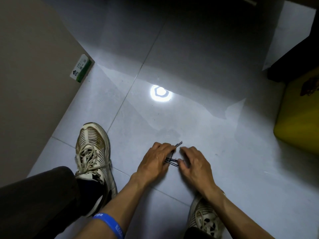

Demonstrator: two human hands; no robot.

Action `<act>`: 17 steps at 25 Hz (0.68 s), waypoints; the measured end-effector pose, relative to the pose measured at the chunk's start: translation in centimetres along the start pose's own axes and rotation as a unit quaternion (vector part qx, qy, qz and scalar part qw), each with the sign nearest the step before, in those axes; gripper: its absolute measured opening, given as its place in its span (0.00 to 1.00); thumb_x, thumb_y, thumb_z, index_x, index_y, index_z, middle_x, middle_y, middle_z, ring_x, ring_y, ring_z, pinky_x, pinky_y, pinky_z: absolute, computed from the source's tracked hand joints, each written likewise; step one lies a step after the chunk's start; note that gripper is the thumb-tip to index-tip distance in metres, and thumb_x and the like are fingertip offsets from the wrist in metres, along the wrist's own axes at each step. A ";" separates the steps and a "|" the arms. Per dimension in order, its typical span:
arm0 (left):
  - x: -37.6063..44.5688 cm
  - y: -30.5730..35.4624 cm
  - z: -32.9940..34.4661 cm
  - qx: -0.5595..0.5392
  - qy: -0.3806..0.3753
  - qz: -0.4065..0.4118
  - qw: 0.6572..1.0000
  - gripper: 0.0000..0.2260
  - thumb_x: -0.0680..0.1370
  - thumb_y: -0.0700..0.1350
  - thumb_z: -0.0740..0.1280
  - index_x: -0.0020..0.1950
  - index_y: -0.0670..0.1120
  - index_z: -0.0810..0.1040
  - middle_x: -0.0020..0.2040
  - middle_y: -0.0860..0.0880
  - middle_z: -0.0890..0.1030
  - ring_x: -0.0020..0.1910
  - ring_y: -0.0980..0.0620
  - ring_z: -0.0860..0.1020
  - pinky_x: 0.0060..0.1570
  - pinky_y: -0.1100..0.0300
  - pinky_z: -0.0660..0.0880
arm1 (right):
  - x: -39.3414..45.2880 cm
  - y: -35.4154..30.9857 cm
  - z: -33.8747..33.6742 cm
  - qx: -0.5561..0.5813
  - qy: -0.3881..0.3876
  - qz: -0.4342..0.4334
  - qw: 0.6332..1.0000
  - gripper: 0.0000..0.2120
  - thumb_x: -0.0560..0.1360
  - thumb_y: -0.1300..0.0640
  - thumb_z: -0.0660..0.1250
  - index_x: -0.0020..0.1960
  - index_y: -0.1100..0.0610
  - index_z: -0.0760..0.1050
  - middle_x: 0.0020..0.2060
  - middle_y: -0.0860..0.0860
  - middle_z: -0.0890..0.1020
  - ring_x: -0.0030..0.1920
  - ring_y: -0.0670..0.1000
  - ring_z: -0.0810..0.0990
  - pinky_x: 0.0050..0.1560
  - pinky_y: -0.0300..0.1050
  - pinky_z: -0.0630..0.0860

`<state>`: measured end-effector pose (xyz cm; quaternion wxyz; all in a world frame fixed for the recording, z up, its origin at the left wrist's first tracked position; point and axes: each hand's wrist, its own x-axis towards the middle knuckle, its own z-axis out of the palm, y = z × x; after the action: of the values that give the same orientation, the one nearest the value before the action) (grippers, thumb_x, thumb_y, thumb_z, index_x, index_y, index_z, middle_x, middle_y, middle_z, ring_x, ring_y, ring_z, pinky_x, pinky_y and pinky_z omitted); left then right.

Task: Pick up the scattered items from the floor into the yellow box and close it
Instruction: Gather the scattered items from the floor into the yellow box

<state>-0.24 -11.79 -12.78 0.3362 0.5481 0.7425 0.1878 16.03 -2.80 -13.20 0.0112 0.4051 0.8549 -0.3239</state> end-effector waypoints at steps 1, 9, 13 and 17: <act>0.0 0.0 0.1 -0.002 0.010 -0.004 1.000 0.25 0.71 0.39 0.70 0.68 0.50 0.72 0.62 0.54 0.77 0.55 0.49 0.72 0.52 0.53 0.75 | 0.5 0.2 -0.3 -0.027 -0.009 0.010 1.000 0.24 0.73 0.47 0.67 0.68 0.50 0.70 0.54 0.47 0.74 0.52 0.51 0.73 0.46 0.44 0.73; 0.4 1.3 0.9 -0.091 0.070 -0.095 0.989 0.22 0.72 0.39 0.71 0.63 0.53 0.72 0.53 0.56 0.78 0.56 0.55 0.74 0.51 0.56 0.77 | 1.2 -0.6 -0.7 -0.118 -0.062 -0.081 0.988 0.22 0.71 0.48 0.70 0.64 0.51 0.76 0.49 0.50 0.76 0.44 0.53 0.73 0.40 0.43 0.68; -0.4 0.1 0.2 -0.055 0.133 -0.122 0.982 0.19 0.70 0.41 0.71 0.60 0.49 0.76 0.55 0.53 0.79 0.55 0.52 0.73 0.52 0.62 0.72 | 1.3 -0.8 -0.4 -0.095 -0.040 -0.065 0.992 0.18 0.71 0.52 0.72 0.61 0.54 0.77 0.52 0.51 0.76 0.46 0.55 0.75 0.41 0.47 0.74; -3.2 -1.2 0.1 -0.043 0.162 -0.216 0.962 0.15 0.72 0.40 0.68 0.58 0.47 0.77 0.53 0.50 0.77 0.54 0.49 0.73 0.52 0.62 0.69 | 1.3 -0.4 -0.8 -0.042 0.016 0.018 0.999 0.18 0.72 0.53 0.71 0.60 0.54 0.74 0.53 0.51 0.75 0.49 0.55 0.74 0.44 0.47 0.74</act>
<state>-0.43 -15.25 -12.75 0.2669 0.3220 0.8790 0.2290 15.02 -1.64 -12.74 0.0204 0.4245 0.8606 -0.2807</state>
